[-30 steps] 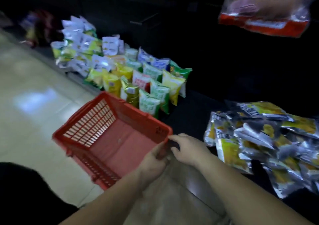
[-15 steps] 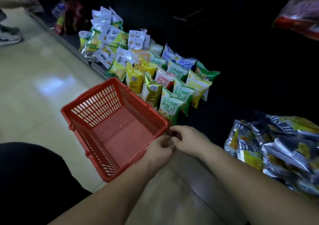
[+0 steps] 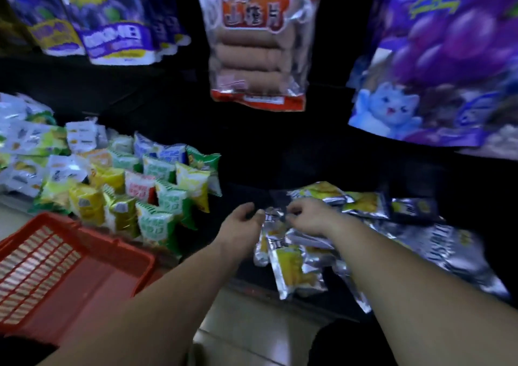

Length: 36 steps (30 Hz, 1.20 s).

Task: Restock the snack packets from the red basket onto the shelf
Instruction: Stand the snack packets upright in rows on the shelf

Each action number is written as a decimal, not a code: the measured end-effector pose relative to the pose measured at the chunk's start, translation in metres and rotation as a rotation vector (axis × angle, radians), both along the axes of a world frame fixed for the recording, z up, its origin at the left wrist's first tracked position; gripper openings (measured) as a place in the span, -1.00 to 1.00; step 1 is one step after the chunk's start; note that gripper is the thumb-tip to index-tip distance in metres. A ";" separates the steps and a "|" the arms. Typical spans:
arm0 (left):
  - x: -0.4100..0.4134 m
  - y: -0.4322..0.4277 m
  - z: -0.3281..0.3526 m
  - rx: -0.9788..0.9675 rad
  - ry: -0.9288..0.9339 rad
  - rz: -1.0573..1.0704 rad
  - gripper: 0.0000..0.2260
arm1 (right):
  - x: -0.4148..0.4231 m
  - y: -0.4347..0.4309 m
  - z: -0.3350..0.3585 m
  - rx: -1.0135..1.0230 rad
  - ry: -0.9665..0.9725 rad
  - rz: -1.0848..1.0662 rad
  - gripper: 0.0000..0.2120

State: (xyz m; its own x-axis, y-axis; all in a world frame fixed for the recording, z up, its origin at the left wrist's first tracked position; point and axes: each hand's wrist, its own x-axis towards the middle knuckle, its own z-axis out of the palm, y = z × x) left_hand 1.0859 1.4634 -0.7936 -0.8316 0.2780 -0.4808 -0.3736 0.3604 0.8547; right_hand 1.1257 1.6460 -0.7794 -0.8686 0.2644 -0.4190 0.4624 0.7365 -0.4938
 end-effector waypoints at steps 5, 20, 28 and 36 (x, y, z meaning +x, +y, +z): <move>-0.020 0.059 -0.029 -0.015 0.006 -0.241 -0.80 | 0.049 0.039 -0.016 0.109 0.122 -0.261 -0.56; -0.041 0.115 -0.134 -0.358 0.046 -0.659 -0.01 | 0.104 0.104 -0.115 0.038 -0.153 -0.609 -0.03; -0.011 0.131 -0.159 -0.351 0.159 -0.581 -0.02 | 0.134 0.145 -0.140 0.069 -0.168 -0.619 0.06; 0.013 0.166 -0.151 -0.371 0.204 -0.709 -0.05 | 0.152 0.163 -0.119 0.251 -0.175 -0.684 -0.14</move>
